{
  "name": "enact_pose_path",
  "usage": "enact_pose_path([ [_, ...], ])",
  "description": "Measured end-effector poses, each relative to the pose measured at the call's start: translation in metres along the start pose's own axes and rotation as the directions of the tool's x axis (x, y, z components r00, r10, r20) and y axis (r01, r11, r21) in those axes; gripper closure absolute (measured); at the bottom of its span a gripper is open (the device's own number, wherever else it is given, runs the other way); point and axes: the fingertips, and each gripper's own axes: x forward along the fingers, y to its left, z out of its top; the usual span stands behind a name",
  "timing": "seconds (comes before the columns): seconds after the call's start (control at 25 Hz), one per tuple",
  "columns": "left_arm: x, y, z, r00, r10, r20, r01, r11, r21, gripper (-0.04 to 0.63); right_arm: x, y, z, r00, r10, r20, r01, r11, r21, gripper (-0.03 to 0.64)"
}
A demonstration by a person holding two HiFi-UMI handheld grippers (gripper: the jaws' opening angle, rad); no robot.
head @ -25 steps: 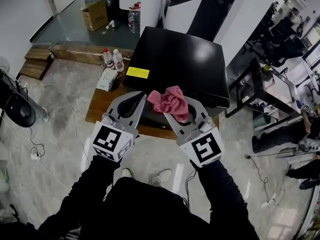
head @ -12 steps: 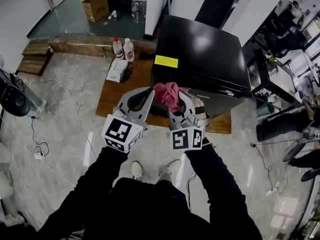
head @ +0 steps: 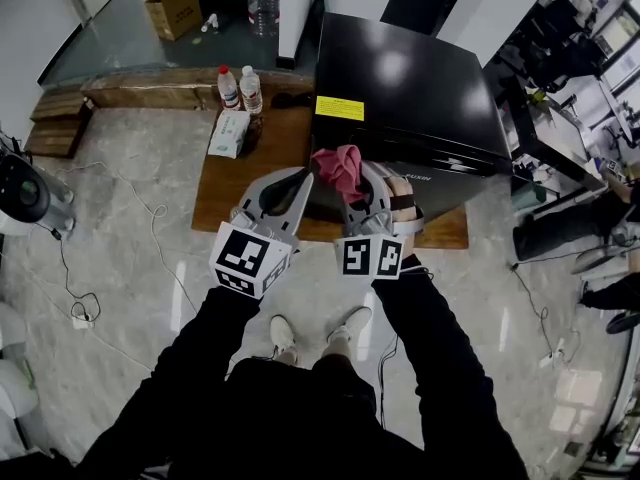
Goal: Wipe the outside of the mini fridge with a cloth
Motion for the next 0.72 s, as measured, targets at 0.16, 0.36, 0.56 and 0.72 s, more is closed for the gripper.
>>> enact_pose_path([
  [0.16, 0.002, 0.0, -0.012, 1.0, 0.0, -0.01, 0.0, 1.0, -0.011, 0.589, 0.0, 0.001, -0.004, 0.999, -0.04, 0.004, 0.04, 0.999, -0.032, 0.526],
  [0.36, 0.005, -0.003, -0.021, 1.0, -0.003, -0.023, 0.002, 1.0, -0.026, 0.589, 0.0, 0.001, -0.008, 0.998, -0.061, 0.002, 0.061, 0.997, -0.042, 0.526],
  [0.56, 0.017, -0.02, -0.025, 1.0, -0.012, -0.027, 0.011, 1.0, -0.024, 0.589, -0.012, -0.002, -0.025, 0.998, -0.059, -0.008, 0.058, 0.998, -0.031, 0.526],
  [0.72, 0.031, -0.038, -0.027, 0.999, -0.026, -0.032, 0.025, 0.999, -0.024, 0.589, -0.025, -0.01, -0.044, 0.998, -0.058, -0.021, 0.058, 0.998, -0.013, 0.526],
])
